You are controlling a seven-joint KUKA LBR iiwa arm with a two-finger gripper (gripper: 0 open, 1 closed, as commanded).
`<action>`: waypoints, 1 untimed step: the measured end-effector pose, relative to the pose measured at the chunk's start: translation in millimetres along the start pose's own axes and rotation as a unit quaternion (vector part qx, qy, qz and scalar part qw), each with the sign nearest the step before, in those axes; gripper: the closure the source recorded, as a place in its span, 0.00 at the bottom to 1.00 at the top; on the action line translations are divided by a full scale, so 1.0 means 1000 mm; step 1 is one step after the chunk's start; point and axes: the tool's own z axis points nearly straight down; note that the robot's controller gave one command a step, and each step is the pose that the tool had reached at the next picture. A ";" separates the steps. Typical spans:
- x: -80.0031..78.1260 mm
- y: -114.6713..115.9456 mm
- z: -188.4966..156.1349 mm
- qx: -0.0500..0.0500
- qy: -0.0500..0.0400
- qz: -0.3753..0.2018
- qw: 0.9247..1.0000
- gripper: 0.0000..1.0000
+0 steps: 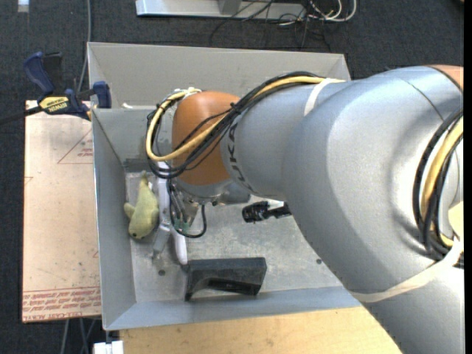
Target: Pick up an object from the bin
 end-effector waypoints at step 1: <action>-0.030 0.005 -0.014 0.006 0.016 -0.220 0.975 0.00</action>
Offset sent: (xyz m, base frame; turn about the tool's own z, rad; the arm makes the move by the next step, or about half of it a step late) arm 0.0373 -0.0090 0.0158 -0.4393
